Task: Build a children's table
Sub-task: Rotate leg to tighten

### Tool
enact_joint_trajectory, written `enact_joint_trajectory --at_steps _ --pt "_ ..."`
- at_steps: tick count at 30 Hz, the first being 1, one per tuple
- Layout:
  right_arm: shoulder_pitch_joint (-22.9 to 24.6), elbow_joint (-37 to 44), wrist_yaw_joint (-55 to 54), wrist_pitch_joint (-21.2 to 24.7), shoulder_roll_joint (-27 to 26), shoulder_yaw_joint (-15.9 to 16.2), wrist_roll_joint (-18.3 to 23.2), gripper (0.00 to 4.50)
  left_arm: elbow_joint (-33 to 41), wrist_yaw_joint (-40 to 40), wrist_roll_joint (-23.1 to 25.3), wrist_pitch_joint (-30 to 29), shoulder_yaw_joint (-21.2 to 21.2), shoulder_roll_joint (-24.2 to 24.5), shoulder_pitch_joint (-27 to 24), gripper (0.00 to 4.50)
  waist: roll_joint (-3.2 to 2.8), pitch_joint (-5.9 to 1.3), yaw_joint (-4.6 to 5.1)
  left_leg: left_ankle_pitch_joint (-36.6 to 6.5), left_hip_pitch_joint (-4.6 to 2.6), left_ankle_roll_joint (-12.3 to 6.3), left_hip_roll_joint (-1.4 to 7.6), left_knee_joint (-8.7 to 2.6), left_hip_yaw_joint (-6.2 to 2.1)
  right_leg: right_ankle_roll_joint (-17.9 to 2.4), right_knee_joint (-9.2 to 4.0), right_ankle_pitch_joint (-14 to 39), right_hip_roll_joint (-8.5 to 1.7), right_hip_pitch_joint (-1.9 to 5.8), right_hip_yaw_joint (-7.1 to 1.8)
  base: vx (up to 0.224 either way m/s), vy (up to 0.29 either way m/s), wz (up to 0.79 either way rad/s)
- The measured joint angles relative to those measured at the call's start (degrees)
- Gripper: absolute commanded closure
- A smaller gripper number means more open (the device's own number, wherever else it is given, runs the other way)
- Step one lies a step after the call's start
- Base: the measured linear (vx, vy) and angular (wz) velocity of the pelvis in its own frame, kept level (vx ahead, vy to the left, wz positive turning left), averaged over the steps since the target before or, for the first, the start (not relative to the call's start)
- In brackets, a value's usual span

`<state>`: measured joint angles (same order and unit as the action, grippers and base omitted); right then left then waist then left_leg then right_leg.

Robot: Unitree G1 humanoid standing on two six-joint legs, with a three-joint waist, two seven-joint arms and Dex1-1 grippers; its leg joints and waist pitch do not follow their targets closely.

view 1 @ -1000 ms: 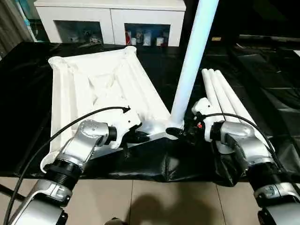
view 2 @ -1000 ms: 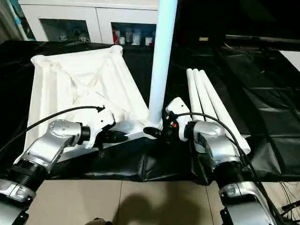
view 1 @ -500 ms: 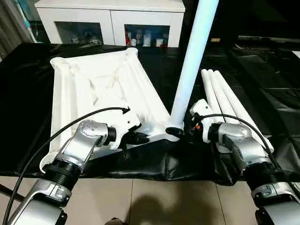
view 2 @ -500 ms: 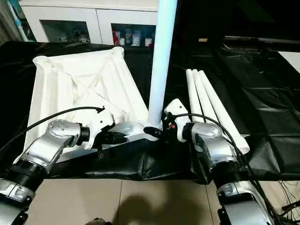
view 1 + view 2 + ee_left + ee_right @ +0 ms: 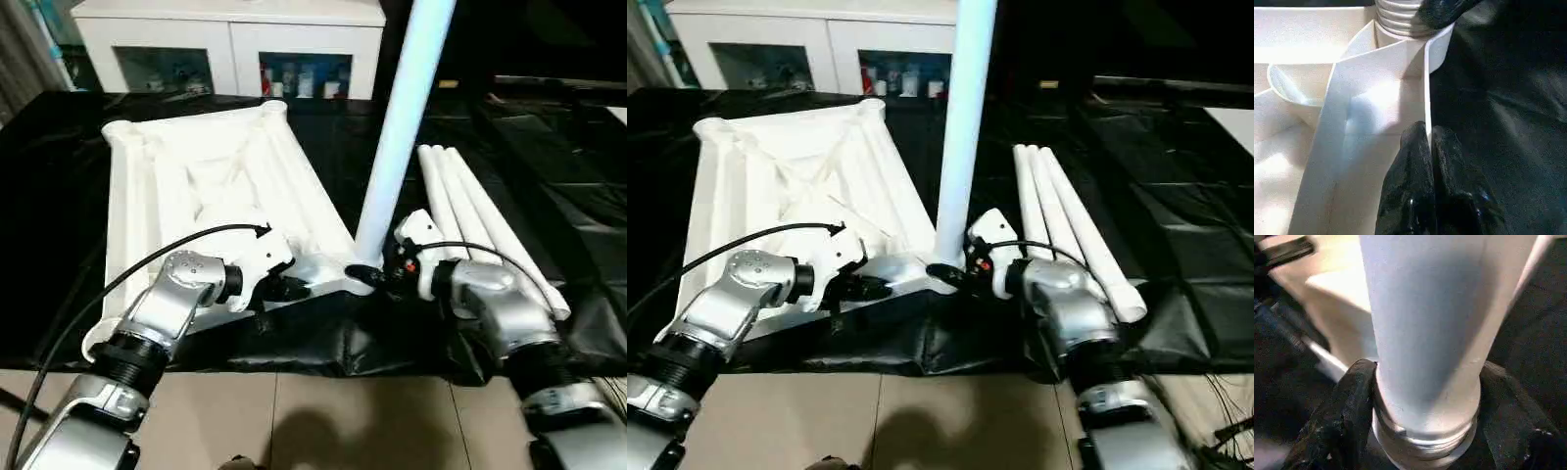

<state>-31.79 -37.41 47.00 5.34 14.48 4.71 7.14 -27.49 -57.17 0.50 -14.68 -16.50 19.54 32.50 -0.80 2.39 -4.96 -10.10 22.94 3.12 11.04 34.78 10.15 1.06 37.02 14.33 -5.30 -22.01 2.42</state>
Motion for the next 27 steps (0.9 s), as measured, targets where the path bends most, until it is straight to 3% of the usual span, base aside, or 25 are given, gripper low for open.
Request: enact_joint_trajectory --at_steps 5,9,14,20,22,23,26,27 --pt "-1.4 -4.8 -17.5 -0.7 -5.9 -3.6 -0.9 1.83 -7.0 10.7 2.0 -1.4 0.5 -7.0 3.9 4.50 -0.10 -0.06 0.16 0.0 -0.50 0.34 -0.05 -0.12 0.06 -0.4 -0.02 -0.3 0.00 0.35 -0.16 0.000 0.000 0.00" --pt "-7.4 -12.8 -34.3 -0.7 -10.5 -6.5 -2.4 1.84 -15.4 21.3 2.7 -3.2 1.6 -13.9 9.0 4.50 -0.14 -0.02 0.05 0.1 -0.84 0.40 -0.12 -0.29 0.16 -0.6 -0.10 -0.4 -0.05 0.65 -0.25 0.000 0.000 0.00" --pt "-11.5 -18.7 -42.9 -2.1 -12.7 -8.2 -2.7 1.84 -19.3 25.4 2.9 -2.7 2.1 -16.5 11.4 4.50 -0.15 -0.02 0.05 0.1 -0.80 0.46 -0.12 -0.48 0.19 -0.5 -0.30 -0.6 -0.04 0.63 -0.22 0.000 0.000 0.00" --pt "-13.3 -22.0 -43.6 -5.2 -13.4 -10.1 -2.4 1.84 -20.6 25.5 3.7 -1.3 2.1 -16.5 12.5 4.50 -0.14 -0.02 -0.04 0.3 -0.53 0.50 -0.06 -0.65 0.18 -0.3 -0.62 -0.7 0.01 0.46 -0.12 0.000 0.000 0.00" --pt "-13.4 -22.6 -42.5 -6.4 -13.4 -11.0 -2.1 1.14 -20.6 25.4 3.8 -0.4 1.7 -16.1 12.5 4.50 -0.14 -0.02 -0.01 0.3 -0.35 0.41 -0.06 -0.65 0.18 -0.3 -0.73 -0.7 0.01 0.34 -0.12 0.000 0.000 0.00" --pt "-13.4 -22.7 -41.4 -7.1 -13.4 -11.2 -1.7 1.11 -20.5 25.2 3.8 0.0 1.6 -15.6 12.5 4.50 -0.14 -0.02 -0.02 0.4 -0.25 0.32 -0.06 -0.65 0.18 -0.2 -0.75 -0.7 0.02 0.26 -0.12 0.000 0.000 0.00" --pt "-13.3 -22.1 -36.0 -8.3 -13.7 -10.3 -0.7 1.08 -19.3 23.4 4.3 1.1 1.5 -12.4 12.0 4.50 -0.13 -0.01 1.17 0.7 0.06 -0.11 -0.03 -0.64 0.16 0.1 -0.83 -0.9 0.05 -0.06 -0.11 0.000 0.000 0.00" --pt "-13.2 -21.8 -34.0 -8.3 -13.3 -9.3 -0.8 0.76 -18.5 22.5 4.3 1.1 1.6 -11.2 11.6 4.50 -0.14 0.00 1.58 0.7 0.13 -0.13 -0.02 -0.64 0.14 0.1 -0.85 -0.9 0.05 -0.09 -0.06 0.000 0.000 0.00"
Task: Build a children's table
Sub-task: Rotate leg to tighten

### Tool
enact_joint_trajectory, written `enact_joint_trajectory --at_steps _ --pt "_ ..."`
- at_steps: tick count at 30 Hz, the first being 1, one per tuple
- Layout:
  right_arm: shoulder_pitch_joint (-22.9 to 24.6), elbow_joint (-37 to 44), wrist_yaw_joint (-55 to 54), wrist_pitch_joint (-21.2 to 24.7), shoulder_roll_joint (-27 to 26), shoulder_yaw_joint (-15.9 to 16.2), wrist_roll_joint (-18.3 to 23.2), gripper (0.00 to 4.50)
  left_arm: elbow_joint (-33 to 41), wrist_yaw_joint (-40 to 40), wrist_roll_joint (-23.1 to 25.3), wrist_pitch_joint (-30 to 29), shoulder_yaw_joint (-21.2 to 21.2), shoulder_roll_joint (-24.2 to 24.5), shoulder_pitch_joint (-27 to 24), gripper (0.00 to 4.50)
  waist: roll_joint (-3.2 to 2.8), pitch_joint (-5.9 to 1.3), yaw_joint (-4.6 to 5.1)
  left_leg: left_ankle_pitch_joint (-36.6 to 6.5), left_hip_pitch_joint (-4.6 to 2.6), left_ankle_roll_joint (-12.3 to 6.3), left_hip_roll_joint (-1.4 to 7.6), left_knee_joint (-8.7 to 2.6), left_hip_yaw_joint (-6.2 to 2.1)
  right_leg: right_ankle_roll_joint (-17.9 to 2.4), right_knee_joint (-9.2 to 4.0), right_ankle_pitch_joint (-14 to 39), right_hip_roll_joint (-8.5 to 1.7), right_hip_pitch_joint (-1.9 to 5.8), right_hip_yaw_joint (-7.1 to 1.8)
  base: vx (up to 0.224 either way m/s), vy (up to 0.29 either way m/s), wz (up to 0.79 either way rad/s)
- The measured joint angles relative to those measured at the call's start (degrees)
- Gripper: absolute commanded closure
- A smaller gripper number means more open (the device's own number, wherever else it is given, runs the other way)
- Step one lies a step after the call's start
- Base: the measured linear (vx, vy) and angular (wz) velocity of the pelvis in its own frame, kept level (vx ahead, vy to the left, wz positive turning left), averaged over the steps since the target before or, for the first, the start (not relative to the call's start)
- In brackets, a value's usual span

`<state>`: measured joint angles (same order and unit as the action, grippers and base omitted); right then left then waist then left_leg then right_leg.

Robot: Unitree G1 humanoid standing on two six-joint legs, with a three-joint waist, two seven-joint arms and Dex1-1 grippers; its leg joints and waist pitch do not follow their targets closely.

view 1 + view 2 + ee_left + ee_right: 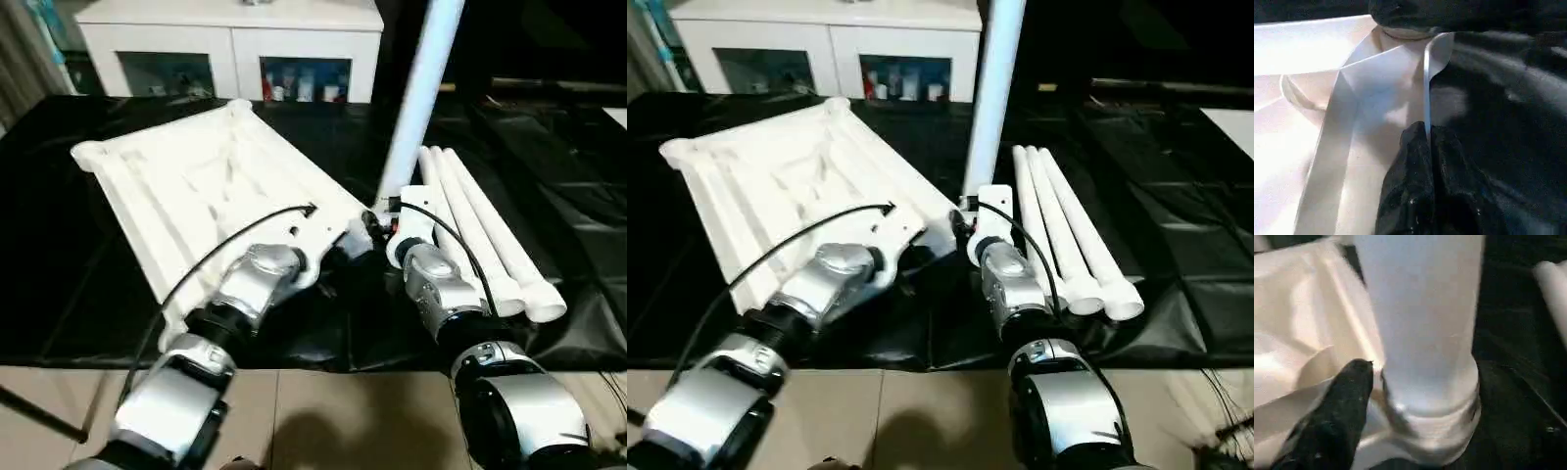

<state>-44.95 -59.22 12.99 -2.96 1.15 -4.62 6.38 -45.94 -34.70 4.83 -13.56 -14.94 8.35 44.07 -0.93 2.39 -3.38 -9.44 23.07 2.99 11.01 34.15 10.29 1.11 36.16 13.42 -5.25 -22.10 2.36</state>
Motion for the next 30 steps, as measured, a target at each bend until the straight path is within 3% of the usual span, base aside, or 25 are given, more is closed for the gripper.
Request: enact_joint_trajectory --at_steps 6,15,26,27,30 --pt "5.1 9.9 11.8 3.5 6.3 5.3 -1.8 0.68 10.5 -9.8 -1.4 -1.9 -1.1 5.2 -5.5 4.50 0.11 0.07 -0.29 -0.1 0.16 -0.18 0.00 -0.03 0.03 0.0 -0.22 0.0 -0.02 -0.04 0.06 0.000 0.000 0.00" --pt "14.5 23.7 35.6 7.2 15.8 12.1 0.0 0.68 19.6 -25.8 -5.7 0.8 -2.7 13.7 -12.1 4.50 0.15 0.11 -1.19 -0.1 0.12 -0.18 0.02 -0.02 0.12 0.0 -0.24 0.0 -0.04 -0.02 -0.01 0.000 0.000 0.00" --pt "15.7 27.2 40.2 9.2 17.7 12.9 0.3 0.68 20.6 -28.8 -6.3 -0.1 -3.1 14.0 -12.5 4.50 0.18 0.15 -1.72 -0.2 0.08 0.03 0.03 0.01 0.31 -0.1 -0.21 0.0 -0.08 -0.02 -0.11 0.000 0.000 0.00" --pt "15.7 27.2 40.3 9.4 17.8 12.9 0.4 1.04 20.6 -28.9 -6.3 -0.1 -3.1 14.0 -12.5 4.50 0.18 0.15 -1.71 -0.2 0.08 0.00 0.03 0.01 0.32 -0.1 -0.21 0.0 -0.08 -0.02 -0.11 0.000 0.000 0.00" --pt "15.7 27.6 40.9 10.0 17.8 13.1 0.6 1.18 20.6 -28.9 -6.3 -0.1 -3.1 14.1 -12.5 4.50 0.18 0.15 -1.69 -0.1 0.08 -0.19 0.04 0.01 0.33 -0.1 -0.19 0.0 -0.08 -0.02 -0.11 0.000 0.000 0.00"
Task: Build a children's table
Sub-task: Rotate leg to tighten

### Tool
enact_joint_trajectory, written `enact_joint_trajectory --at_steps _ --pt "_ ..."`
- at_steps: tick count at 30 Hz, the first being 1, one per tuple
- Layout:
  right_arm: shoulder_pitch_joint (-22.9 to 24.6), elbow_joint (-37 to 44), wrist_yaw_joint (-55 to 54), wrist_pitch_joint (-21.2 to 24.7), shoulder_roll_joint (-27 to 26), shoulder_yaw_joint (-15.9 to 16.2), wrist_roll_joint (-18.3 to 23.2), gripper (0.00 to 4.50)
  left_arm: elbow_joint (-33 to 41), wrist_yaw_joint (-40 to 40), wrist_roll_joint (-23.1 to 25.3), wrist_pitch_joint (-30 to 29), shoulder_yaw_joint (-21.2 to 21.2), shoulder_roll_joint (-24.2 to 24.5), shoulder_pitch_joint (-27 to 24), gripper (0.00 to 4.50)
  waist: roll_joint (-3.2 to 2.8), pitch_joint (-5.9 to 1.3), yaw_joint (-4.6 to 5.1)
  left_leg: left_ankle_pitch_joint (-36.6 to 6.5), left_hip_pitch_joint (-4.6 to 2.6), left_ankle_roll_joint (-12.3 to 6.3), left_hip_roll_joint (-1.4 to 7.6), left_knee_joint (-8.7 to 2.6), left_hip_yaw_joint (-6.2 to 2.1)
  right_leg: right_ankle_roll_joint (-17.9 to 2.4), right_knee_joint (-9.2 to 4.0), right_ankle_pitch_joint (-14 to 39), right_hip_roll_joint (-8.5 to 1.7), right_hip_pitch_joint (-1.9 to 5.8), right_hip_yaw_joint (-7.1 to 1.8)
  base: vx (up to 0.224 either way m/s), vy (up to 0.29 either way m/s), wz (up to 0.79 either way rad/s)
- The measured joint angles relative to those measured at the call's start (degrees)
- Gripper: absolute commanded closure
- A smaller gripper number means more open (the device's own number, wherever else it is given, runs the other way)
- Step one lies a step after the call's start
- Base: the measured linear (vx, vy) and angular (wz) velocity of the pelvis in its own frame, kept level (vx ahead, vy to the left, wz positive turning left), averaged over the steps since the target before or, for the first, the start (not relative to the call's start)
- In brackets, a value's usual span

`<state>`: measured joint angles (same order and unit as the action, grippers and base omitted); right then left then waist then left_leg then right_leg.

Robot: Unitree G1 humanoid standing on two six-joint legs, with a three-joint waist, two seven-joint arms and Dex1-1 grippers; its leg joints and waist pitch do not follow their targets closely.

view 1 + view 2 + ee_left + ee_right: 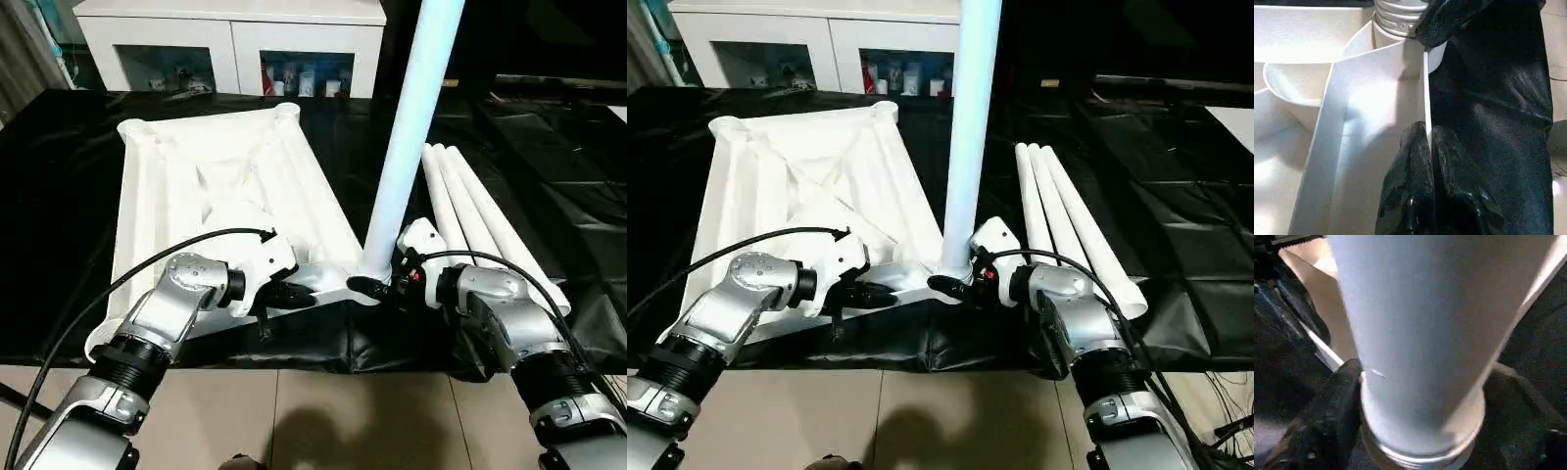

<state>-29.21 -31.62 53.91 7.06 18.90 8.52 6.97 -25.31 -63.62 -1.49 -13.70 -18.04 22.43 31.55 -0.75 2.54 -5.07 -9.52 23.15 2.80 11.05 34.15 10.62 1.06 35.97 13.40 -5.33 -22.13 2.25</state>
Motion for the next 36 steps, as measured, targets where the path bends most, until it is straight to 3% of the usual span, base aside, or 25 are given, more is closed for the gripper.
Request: enact_joint_trajectory --at_steps 1,6,11,17,21,24,28,36 --pt "0.0 0.0 0.1 0.1 0.0 0.0 0.1 1.45 0.0 0.0 0.0 0.0 0.0 0.0 0.0 4.50 0.00 0.00 -0.01 0.0 0.00 0.00 0.00 0.00 0.00 0.0 0.01 0.0 0.00 0.00 0.00 0.000 0.000 0.00" --pt "0.1 0.1 0.3 0.2 0.0 0.2 0.1 1.73 0.0 -0.1 0.0 0.0 0.0 0.1 0.0 4.50 0.00 0.00 0.00 0.0 0.00 0.00 0.00 0.03 0.01 0.0 0.01 0.0 0.00 0.00 -0.01 0.000 0.000 0.00" --pt "0.8 0.6 -0.9 0.3 -0.5 0.0 0.1 1.75 -0.1 -0.1 0.0 0.0 0.0 0.1 0.0 4.50 0.00 0.00 0.04 0.0 -0.02 0.01 0.01 0.03 0.01 0.0 0.02 0.0 0.00 0.00 -0.01 0.000 0.000 0.00" --pt "0.8 -1.4 -8.8 0.3 -4.4 -2.7 0.2 1.76 -2.4 3.7 0.4 -0.1 0.5 -2.1 0.9 4.50 -0.05 -0.02 0.46 -0.1 -0.20 0.31 0.00 0.02 0.00 -0.1 0.11 -0.1 0.01 0.07 -0.05 0.000 0.000 0.00" --pt "-3.3 -7.9 -24.2 0.2 -9.5 -6.1 -0.9 1.76 -9.0 12.8 2.7 -0.8 1.2 -7.4 5.0 4.50 -0.32 0.02 1.36 -0.1 -0.24 0.48 -0.01 0.00 0.00 -0.3 0.16 -0.3 -0.02 0.11 -0.06 0.000 0.000 0.00" --pt "-4.7 -10.6 -30.7 -0.4 -11.7 -6.9 -1.8 1.76 -12.0 16.6 3.2 -0.9 1.5 -9.9 6.6 4.50 -0.48 -0.02 1.38 -0.1 -0.33 0.48 -0.02 -0.01 0.00 -0.3 0.16 -0.3 -0.03 0.25 -0.06 0.000 0.000 0.00" --pt "-11.0 -19.2 -46.0 -0.9 -16.0 -10.5 -2.4 1.76 -19.6 26.0 4.2 -1.2 2.2 -16.0 11.3 4.50 -0.52 -0.01 1.24 0.0 -0.26 0.48 -0.04 -0.02 0.19 -0.3 0.15 -0.3 -0.09 0.31 -0.18 0.000 0.000 0.00" --pt "-14.6 -25.1 -50.2 -3.8 -17.2 -13.1 -2.2 1.76 -23.3 28.1 4.8 0.3 2.4 -17.7 13.6 4.50 -0.54 -0.04 1.28 0.0 -0.12 0.36 -0.03 -0.03 0.22 -0.3 -0.08 -0.3 -0.10 0.31 -0.11 0.000 0.000 0.00"
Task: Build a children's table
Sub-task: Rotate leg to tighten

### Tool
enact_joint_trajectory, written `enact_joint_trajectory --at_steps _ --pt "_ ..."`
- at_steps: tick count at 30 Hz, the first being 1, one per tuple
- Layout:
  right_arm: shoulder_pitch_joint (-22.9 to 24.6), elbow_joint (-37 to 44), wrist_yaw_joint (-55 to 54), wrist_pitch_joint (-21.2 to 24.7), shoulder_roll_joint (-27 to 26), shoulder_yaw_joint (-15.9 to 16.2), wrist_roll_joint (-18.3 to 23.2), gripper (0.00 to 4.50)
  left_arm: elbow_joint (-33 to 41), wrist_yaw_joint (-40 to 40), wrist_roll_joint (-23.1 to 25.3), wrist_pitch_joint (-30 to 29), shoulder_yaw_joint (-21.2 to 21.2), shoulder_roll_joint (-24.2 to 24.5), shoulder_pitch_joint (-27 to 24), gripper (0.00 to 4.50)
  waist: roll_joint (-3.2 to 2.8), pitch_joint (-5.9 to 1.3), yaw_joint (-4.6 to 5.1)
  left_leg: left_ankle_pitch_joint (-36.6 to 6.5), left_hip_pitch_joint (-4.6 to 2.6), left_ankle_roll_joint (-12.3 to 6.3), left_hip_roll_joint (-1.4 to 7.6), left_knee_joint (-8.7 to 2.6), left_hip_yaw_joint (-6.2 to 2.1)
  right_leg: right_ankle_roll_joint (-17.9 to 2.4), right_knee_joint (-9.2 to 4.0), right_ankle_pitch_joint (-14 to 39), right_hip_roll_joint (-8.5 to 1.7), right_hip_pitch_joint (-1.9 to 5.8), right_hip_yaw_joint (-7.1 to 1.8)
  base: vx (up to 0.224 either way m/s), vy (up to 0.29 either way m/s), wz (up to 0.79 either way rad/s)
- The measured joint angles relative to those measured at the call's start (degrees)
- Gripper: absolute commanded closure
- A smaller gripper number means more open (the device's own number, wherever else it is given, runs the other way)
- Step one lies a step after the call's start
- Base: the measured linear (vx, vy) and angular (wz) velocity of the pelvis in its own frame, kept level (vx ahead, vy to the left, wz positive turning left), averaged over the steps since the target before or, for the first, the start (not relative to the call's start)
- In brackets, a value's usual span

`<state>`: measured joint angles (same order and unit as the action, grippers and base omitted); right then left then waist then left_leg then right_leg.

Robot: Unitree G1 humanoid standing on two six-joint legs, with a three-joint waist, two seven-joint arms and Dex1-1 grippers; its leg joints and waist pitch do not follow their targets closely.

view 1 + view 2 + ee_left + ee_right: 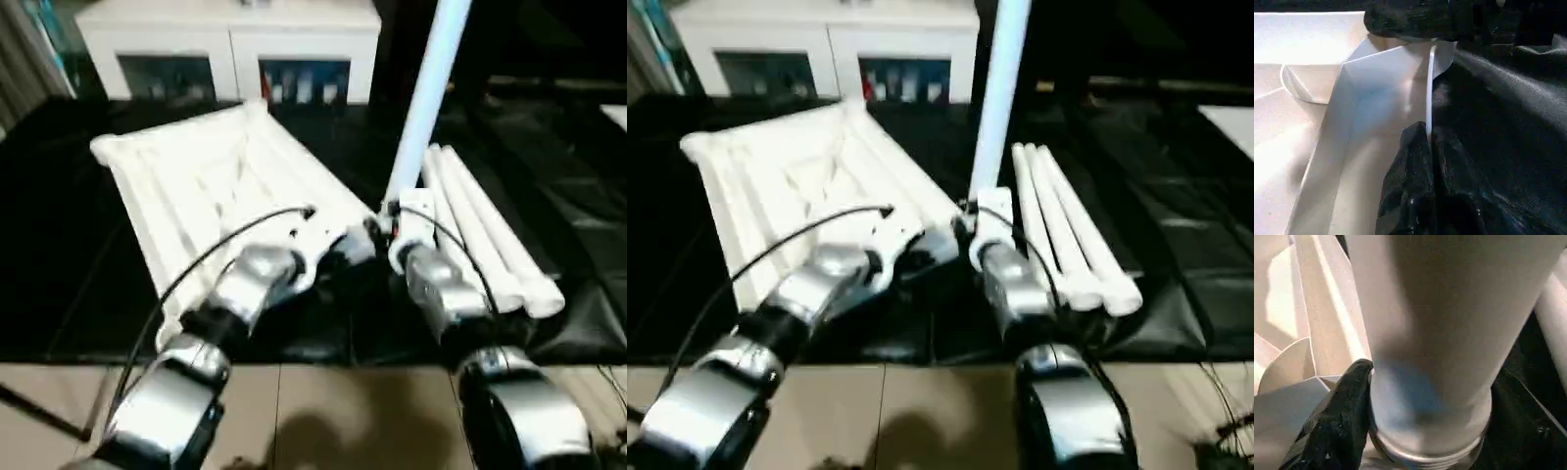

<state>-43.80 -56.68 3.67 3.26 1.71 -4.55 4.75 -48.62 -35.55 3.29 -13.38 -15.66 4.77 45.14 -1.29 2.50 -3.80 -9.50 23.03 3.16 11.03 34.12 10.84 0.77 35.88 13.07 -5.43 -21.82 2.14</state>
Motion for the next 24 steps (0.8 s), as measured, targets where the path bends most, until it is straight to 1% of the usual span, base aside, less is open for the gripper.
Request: enact_joint_trajectory --at_steps 1,2,3,4,5,6,8,9,11,12,13,17,20,21,24 --pt "0.0 -0.1 0.1 -0.4 0.0 -0.2 0.0 1.20 0.0 0.0 0.2 0.2 0.0 0.0 0.0 4.50 0.00 0.00 -0.01 0.0 0.01 -0.03 0.00 -0.01 0.01 0.0 -0.01 0.0 0.00 -0.01 0.00 0.000 0.000 0.00" --pt "0.1 -0.2 0.5 -0.9 0.0 -0.5 0.1 1.06 0.0 -0.1 0.3 0.5 -0.1 0.0 0.0 4.50 0.00 0.00 -0.03 0.0 0.04 -0.07 0.00 -0.02 0.01 0.0 -0.03 0.0 0.00 -0.02 0.01 0.000 0.000 0.00" --pt "0.4 -0.2 1.6 -1.6 0.0 -0.7 0.4 1.06 0.0 -0.4 0.4 1.1 -0.2 0.3 -0.1 4.50 0.01 0.01 -0.03 0.1 0.06 -0.09 0.01 -0.06 0.02 0.0 -0.06 0.0 0.00 -0.05 0.01 0.000 0.000 0.00" --pt "0.7 -0.2 3.1 -2.4 -0.4 -0.7 0.7 1.06 0.0 -0.4 0.4 1.6 -0.2 1.0 -0.1 4.50 0.04 0.03 0.16 0.1 0.06 -0.09 0.02 -0.06 0.04 0.0 -0.05 0.0 0.00 -0.06 0.01 0.000 0.000 0.00" --pt "0.9 -0.1 4.5 -3.0 -0.7 -0.6 1.1 0.86 0.0 -0.4 0.4 1.8 0.0 1.6 -0.1 4.50 0.06 0.04 0.52 0.1 0.06 -0.09 0.03 -0.08 0.05 0.0 -0.05 0.0 0.02 -0.11 0.00 0.000 0.000 0.00" --pt "1.3 -0.1 5.9 -3.5 -0.7 -0.6 1.6 0.86 0.0 -0.5 0.4 2.0 0.1 2.2 -0.2 4.50 0.07 0.05 0.76 0.1 0.07 -0.09 0.04 -0.08 0.04 0.2 -0.08 -0.1 0.02 -0.15 0.00 0.000 0.000 0.00" --pt "1.4 0.4 8.5 -3.3 0.3 -0.5 2.0 0.63 1.2 -1.7 0.6 2.5 0.0 3.0 -1.0 4.50 0.09 0.06 0.94 0.1 0.07 -0.10 0.05 -0.14 0.05 0.2 -0.11 -0.1 0.02 -0.17 0.01 0.000 0.000 0.00" --pt "2.1 2.1 11.8 -2.1 1.3 0.3 2.3 0.59 3.1 -3.0 0.7 2.6 -0.1 3.9 -2.2 4.50 0.09 0.06 0.98 0.1 0.07 -0.11 0.07 -0.18 0.06 0.2 -0.14 -0.1 0.04 -0.18 0.02 0.000 0.000 0.00" --pt "3.4 5.0 16.9 -0.7 3.9 2.8 1.9 0.56 5.9 -5.8 0.7 3.5 -0.4 5.7 -4.0 4.50 0.09 0.06 0.74 0.2 0.06 -0.35 0.10 -0.26 0.07 0.2 -0.19 -0.1 0.05 -0.18 0.07 0.000 0.000 0.00" --pt "4.5 7.4 20.7 0.1 6.0 4.9 1.2 0.56 7.6 -8.2 0.7 4.4 -0.6 7.0 -5.3 4.50 0.08 0.06 0.57 0.3 0.07 -0.42 0.10 -0.30 0.10 0.2 -0.22 -0.1 0.06 -0.20 0.07 0.000 0.000 0.00" --pt "5.8 9.7 23.7 0.6 7.5 6.3 1.0 0.56 9.3 -10.3 0.5 5.1 -0.8 8.0 -6.5 4.50 0.09 0.05 0.39 0.3 0.05 -0.44 0.12 -0.32 0.13 0.2 -0.25 0.0 0.06 -0.19 0.06 0.000 0.000 0.00" --pt "9.0 14.5 31.3 1.4 10.9 8.6 0.3 0.56 13.3 -16.7 -1.1 6.5 -1.2 10.5 -9.4 4.50 0.09 0.06 -0.15 0.3 0.05 -0.50 0.20 -0.31 0.41 0.3 -0.33 0.0 0.03 -0.19 0.01 0.000 0.000 0.00" --pt "11.6 18.8 38.9 1.6 14.5 10.5 0.5 0.56 15.9 -20.5 -2.0 7.0 -2.0 12.5 -11.0 4.50 0.09 0.06 -0.69 0.2 0.08 -0.39 0.20 -0.31 0.52 0.3 -0.48 0.0 0.01 -0.15 -0.05 0.000 0.000 0.00" --pt "12.7 20.4 42.4 1.7 16.3 11.3 0.6 0.56 16.7 -21.8 -2.3 7.0 -2.2 13.1 -11.5 4.50 0.09 0.06 -1.05 0.2 0.07 -0.40 0.20 -0.31 0.54 0.3 -0.52 0.0 0.01 -0.14 -0.05 0.000 0.000 0.00" --pt "13.8 22.4 47.3 3.0 18.3 12.1 1.6 0.56 17.5 -23.5 -2.7 7.1 -2.2 14.1 -12.0 4.50 0.09 0.06 -1.20 0.2 0.06 -0.40 0.23 -0.31 0.55 0.3 -0.49 0.0 0.02 -0.15 -0.05 0.000 0.000 0.00"
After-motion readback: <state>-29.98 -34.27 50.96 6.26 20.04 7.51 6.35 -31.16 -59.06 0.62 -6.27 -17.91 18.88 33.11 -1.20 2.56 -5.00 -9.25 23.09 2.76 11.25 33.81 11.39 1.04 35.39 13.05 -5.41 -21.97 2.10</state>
